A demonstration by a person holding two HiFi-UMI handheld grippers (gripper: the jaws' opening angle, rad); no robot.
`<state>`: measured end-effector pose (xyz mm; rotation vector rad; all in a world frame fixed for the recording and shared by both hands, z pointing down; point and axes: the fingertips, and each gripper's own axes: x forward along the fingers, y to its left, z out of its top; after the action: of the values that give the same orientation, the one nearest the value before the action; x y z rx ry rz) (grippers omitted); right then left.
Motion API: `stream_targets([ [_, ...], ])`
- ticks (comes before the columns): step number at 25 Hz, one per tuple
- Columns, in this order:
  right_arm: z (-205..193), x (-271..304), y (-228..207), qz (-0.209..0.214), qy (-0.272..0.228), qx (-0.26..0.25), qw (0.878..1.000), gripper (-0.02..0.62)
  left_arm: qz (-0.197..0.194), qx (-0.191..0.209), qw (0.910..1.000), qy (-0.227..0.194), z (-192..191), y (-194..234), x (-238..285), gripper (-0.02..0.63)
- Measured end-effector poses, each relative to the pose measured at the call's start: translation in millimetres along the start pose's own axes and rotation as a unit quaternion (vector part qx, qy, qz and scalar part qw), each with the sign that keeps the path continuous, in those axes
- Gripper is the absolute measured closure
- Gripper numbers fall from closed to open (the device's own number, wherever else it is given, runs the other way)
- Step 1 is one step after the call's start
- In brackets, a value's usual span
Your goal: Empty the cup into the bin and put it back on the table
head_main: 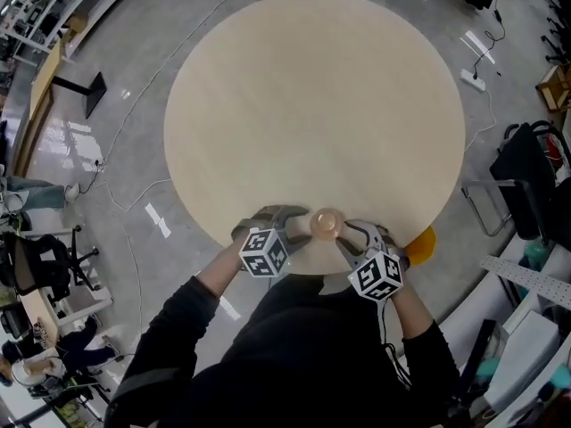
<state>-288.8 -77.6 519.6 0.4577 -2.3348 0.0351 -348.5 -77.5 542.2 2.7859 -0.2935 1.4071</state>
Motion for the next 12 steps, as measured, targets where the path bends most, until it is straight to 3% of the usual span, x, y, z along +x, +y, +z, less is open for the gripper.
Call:
stream_targets([
  [12,13.0,-8.4,-6.1,-0.008,-0.037,0.042,0.998,0.442,-0.023,-0.025,0.9977,-0.058,26.1,6.7,-2.4,0.347],
])
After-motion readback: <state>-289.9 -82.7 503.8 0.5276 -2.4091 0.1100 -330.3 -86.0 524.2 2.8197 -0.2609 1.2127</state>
